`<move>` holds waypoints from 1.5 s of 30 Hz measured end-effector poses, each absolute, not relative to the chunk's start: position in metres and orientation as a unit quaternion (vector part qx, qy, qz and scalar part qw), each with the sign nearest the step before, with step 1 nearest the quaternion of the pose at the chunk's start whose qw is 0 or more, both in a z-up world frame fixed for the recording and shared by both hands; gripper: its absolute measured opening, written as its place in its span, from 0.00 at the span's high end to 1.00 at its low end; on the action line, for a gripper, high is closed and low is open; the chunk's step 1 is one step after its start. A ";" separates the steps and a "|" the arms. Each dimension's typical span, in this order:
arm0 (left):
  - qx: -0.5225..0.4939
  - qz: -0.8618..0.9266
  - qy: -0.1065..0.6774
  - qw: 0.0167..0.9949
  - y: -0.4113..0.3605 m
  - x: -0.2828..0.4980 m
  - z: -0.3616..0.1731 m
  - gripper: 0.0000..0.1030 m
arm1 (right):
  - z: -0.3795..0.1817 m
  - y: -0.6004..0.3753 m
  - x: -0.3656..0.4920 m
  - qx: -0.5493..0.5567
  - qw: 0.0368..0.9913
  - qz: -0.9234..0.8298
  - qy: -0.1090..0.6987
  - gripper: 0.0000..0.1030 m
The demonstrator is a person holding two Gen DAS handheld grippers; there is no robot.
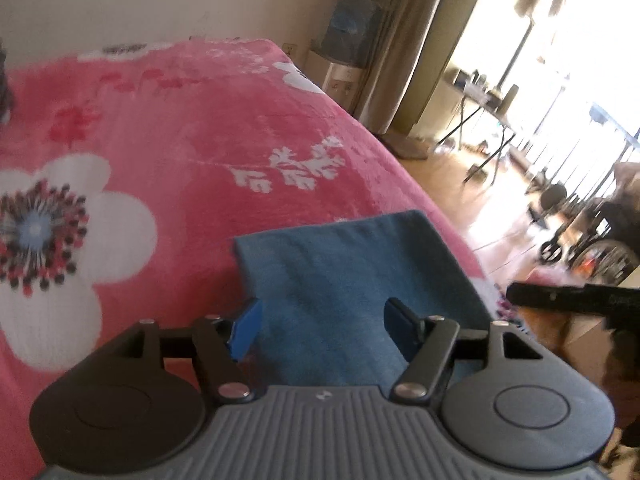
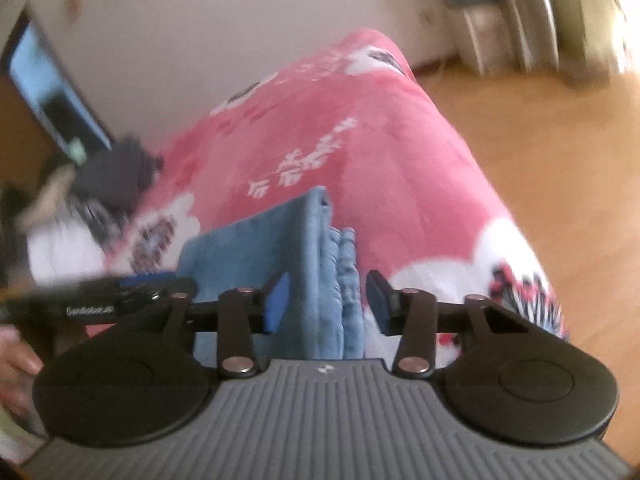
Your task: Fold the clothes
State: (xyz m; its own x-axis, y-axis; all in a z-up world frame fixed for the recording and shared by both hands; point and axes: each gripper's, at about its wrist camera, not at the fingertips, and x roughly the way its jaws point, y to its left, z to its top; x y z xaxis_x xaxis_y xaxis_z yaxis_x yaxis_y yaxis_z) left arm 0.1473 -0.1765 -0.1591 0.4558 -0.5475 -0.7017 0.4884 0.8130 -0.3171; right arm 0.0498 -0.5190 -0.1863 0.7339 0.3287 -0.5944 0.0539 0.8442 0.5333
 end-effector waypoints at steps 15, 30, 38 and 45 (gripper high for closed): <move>-0.010 -0.377 0.402 0.834 -0.182 0.214 -0.140 0.20 | -0.242 -0.543 0.002 0.435 0.798 0.111 0.401 0.31; 0.031 -0.533 0.449 0.717 -0.247 0.275 -0.163 0.18 | -0.251 -0.532 -0.056 0.552 0.720 0.096 0.408 0.23; 0.137 -0.561 0.499 0.646 -0.293 0.274 -0.201 0.18 | -0.277 -0.474 -0.055 0.613 0.663 0.123 0.411 0.23; 0.109 -0.570 0.509 0.636 -0.286 0.274 -0.214 0.16 | -0.268 -0.454 -0.032 0.603 0.680 0.099 0.405 0.37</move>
State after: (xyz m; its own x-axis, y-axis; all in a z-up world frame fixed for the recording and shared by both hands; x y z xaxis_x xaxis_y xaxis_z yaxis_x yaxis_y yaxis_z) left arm 0.2741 -0.2859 -0.2145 -0.1681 -0.6138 -0.7713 0.8354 0.3266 -0.4420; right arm -0.0316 -0.4537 -0.2682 0.6519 0.6239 -0.4311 0.3536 0.2528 0.9006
